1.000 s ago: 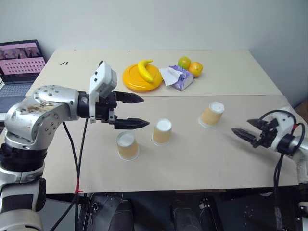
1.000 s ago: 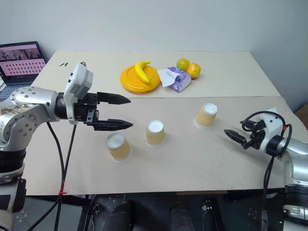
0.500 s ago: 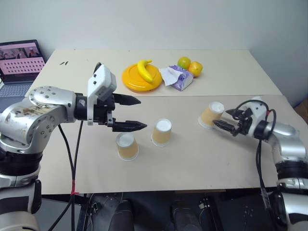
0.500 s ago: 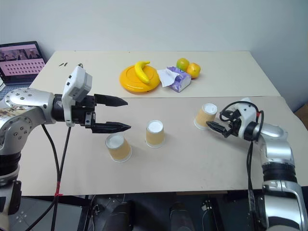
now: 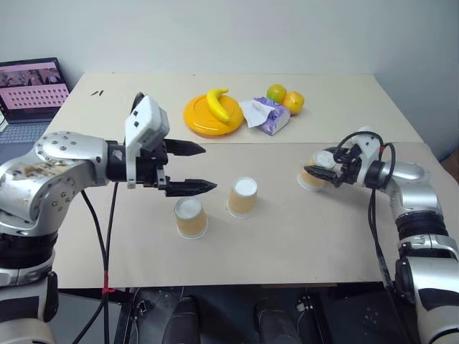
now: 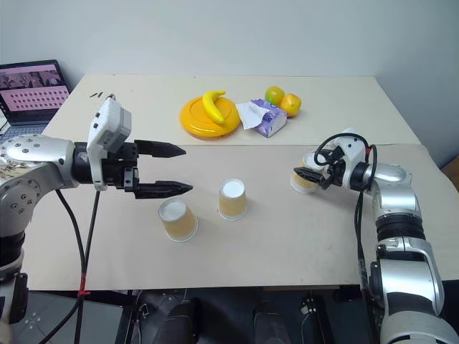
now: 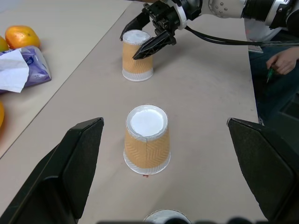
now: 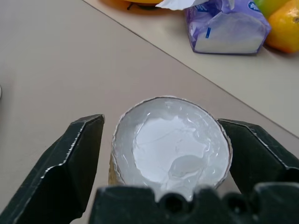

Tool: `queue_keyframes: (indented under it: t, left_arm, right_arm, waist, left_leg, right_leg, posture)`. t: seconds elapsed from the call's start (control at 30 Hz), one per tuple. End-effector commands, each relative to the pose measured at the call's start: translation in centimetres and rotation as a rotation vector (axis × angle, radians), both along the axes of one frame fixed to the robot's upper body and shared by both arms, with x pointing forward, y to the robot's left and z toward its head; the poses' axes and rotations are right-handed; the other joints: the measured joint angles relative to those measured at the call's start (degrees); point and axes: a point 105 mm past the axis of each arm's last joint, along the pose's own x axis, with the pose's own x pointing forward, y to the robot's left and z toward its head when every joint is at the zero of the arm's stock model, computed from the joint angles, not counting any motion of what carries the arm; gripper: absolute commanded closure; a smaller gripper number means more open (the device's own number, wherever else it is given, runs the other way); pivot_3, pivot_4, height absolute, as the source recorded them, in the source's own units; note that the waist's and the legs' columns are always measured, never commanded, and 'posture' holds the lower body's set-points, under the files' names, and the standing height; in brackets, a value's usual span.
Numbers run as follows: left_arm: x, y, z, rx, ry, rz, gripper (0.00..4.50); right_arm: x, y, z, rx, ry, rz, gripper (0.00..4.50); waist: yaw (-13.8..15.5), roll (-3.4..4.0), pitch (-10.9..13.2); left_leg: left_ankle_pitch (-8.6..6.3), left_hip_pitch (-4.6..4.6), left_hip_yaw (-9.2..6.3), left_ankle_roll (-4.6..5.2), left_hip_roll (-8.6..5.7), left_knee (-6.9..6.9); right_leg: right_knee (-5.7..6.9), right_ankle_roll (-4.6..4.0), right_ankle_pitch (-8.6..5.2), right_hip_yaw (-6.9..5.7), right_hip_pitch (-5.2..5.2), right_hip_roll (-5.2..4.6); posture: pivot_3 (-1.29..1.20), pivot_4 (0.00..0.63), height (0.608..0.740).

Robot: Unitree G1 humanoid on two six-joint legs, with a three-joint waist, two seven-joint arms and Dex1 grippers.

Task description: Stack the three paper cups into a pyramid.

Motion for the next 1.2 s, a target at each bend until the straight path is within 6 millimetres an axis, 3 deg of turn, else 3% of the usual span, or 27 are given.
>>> queue_keyframes:
  t: [0.03,0.2,0.33,0.43,0.63,0.83,1.2]
  left_arm:
    - [-0.5,0.1,1.1,-0.003,-0.055,0.004,0.00]
    - [-0.9,0.0,0.9,0.000,-0.045,-0.001,0.00]
    - [-1.0,0.1,0.7,0.004,-0.034,0.000,0.00]
    - [-0.9,0.0,0.5,0.002,-0.032,-0.001,0.00]
    - [-0.7,-0.1,0.5,-0.006,-0.037,-0.002,0.00]
    - [-0.7,0.1,0.6,-0.003,-0.046,0.005,0.00]
    - [-0.8,-0.2,0.5,-0.009,-0.048,0.005,0.00]
  right_arm:
    - [0.0,-0.3,1.7,-0.006,-0.059,0.013,1.69]
    - [-0.6,0.2,3.5,-0.012,-0.086,0.062,1.77]
    - [-2.0,3.3,5.3,-0.041,-0.079,0.228,1.77]
    - [-3.3,5.3,5.5,-0.061,-0.053,0.331,1.77]
    - [-3.9,6.5,2.9,-0.106,0.022,0.383,1.77]
    - [-4.7,7.8,0.4,-0.045,0.102,0.429,1.77]
    - [-6.1,9.1,-0.7,-0.016,0.141,0.476,1.77]
  waist:
    - [0.0,0.00,0.0]
    - [-0.1,0.01,0.0]
    - [-0.2,0.12,0.1]
    - [-0.2,0.12,0.1]
    - [0.7,0.11,0.1]
    - [1.1,0.11,0.1]
    - [1.1,0.11,0.1]
  left_leg:
    - [0.00,0.00,0.00,0.00,0.00,0.00]
    - [0.00,0.00,0.00,0.00,0.00,-0.01]
    - [0.00,-0.01,0.01,0.00,0.00,-0.01]
    - [0.00,0.00,0.00,0.00,0.01,-0.02]
    - [0.00,-0.01,-0.01,0.00,0.00,0.03]
    - [0.00,-0.06,0.00,0.00,0.01,0.01]
    - [0.00,-0.05,-0.01,0.00,0.02,0.02]
  right_leg:
    - [0.00,0.00,0.00,0.00,0.00,0.00]
    - [0.00,0.00,0.00,0.01,0.00,0.00]
    - [0.02,0.00,0.00,0.01,-0.04,0.00]
    - [0.04,0.00,0.00,0.01,-0.03,0.01]
    - [0.02,0.01,-0.01,-0.02,-0.01,0.00]
    - [0.02,0.00,-0.01,-0.01,-0.06,0.01]
    - [0.03,0.00,-0.01,-0.02,-0.05,0.02]
  posture:
    - [0.00,0.150,0.732]
    - [0.00,0.150,0.732]
    - [0.00,0.150,0.732]
    - [0.00,0.150,0.732]
    - [0.00,0.150,0.732]
    - [0.00,0.150,0.732]
    - [0.00,0.150,0.732]
